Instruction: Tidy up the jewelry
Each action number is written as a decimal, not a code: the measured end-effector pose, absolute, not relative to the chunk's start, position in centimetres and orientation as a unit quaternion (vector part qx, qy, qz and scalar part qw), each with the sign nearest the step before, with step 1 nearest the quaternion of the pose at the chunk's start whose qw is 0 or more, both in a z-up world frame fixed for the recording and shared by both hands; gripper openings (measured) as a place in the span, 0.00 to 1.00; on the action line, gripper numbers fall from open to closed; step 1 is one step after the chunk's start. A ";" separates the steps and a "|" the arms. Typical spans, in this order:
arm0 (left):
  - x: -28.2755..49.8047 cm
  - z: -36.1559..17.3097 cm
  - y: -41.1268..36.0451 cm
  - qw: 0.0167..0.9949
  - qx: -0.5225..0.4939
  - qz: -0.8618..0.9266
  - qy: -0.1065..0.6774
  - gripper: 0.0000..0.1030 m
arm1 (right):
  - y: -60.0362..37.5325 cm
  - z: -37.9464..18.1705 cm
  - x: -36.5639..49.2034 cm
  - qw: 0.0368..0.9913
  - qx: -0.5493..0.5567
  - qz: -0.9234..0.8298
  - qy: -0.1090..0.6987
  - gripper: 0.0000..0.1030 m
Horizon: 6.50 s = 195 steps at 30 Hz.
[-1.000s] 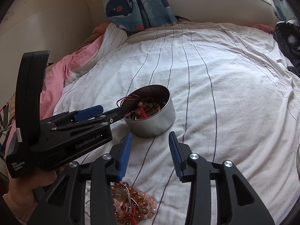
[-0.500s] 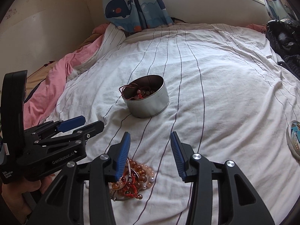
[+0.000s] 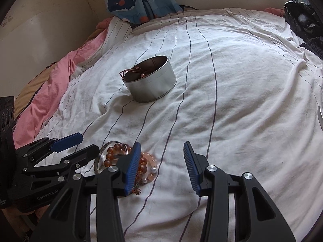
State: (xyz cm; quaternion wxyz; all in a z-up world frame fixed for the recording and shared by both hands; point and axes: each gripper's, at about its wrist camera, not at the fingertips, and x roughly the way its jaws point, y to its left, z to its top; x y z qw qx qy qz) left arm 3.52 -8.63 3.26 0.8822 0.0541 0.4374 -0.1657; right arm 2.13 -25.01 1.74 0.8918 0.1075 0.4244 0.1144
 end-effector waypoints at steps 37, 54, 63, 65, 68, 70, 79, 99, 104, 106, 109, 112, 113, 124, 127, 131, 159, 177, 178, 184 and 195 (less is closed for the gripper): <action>6.9 0.4 -3.0 0.873 -0.028 -0.119 0.472 0.05 | -21.8 1.8 2.4 0.875 0.099 0.211 0.425 0.14; 6.6 0.8 -3.7 0.876 -0.007 -0.120 0.468 0.04 | -23.7 2.1 1.7 0.875 0.108 0.193 0.430 0.05; 5.6 4.1 -3.4 0.898 -0.012 -0.122 0.422 0.03 | -25.3 3.7 1.4 0.889 0.151 0.194 0.385 0.05; 5.8 4.6 -3.5 0.899 -0.011 -0.126 0.418 0.03 | -25.7 4.0 1.5 0.890 0.162 0.196 0.380 0.05; 6.3 4.8 -3.8 0.899 -0.014 -0.128 0.418 0.03 | -25.7 4.4 1.9 0.889 0.169 0.199 0.376 0.05; 6.5 4.9 -4.1 0.900 -0.016 -0.129 0.416 0.03 | -25.6 4.7 2.0 0.889 0.172 0.202 0.373 0.05; 7.0 5.3 -5.7 0.906 -0.014 -0.136 0.401 0.03 | -24.0 6.0 3.4 0.899 0.153 0.202 0.359 0.05; 8.4 5.9 -6.7 0.913 0.003 -0.137 0.385 0.03 | -23.4 6.5 5.4 0.907 0.140 0.197 0.344 0.05; 9.3 6.2 -6.5 0.916 -0.002 -0.136 0.378 0.03 | -23.4 6.9 6.6 0.909 0.145 0.198 0.338 0.05; 9.9 6.5 -6.5 0.918 -0.005 -0.136 0.373 0.03 | -23.3 7.2 7.2 0.910 0.145 0.198 0.333 0.05; 10.8 6.9 -6.7 0.920 -0.008 -0.138 0.368 0.03 | -23.1 7.7 8.2 0.913 0.145 0.197 0.326 0.05; 12.0 7.0 -7.1 0.921 -0.010 -0.138 0.364 0.03 | -23.0 8.2 9.2 0.916 0.143 0.195 0.319 0.05; 12.5 6.9 -7.3 0.921 -0.012 -0.138 0.363 0.03 | -22.9 8.3 9.6 0.918 0.142 0.194 0.317 0.05; 18.8 5.2 -10.0 0.912 -0.018 -0.148 0.383 0.04 | -22.3 8.0 15.1 0.923 0.134 0.184 0.310 0.06; 19.0 4.8 -9.8 0.911 -0.012 -0.140 0.388 0.06 | -22.9 5.8 17.5 0.906 0.155 0.181 0.349 0.11; 17.8 5.1 -8.2 0.915 -0.012 -0.128 0.382 0.07 | -24.8 5.4 16.9 0.905 0.178 0.172 0.345 0.23; 7.8 4.0 -5.1 0.896 0.011 -0.127 0.425 0.17 | -26.6 2.7 3.3 0.879 0.175 0.168 0.410 0.33; 2.3 3.1 -6.0 0.881 0.033 -0.146 0.449 0.27 | -22.8 0.5 1.1 0.862 0.132 0.208 0.443 0.12; 2.2 3.1 -6.0 0.881 0.034 -0.145 0.449 0.28 | -22.9 0.7 1.1 0.864 0.132 0.208 0.439 0.12; 1.9 3.0 -6.4 0.879 0.047 -0.148 0.451 0.31 | -24.3 2.2 0.7 0.883 0.155 0.206 0.392 0.12; 2.1 1.6 -7.0 0.865 0.071 -0.154 0.472 0.35 | -28.3 2.3 1.5 0.900 0.179 0.100 0.384 0.12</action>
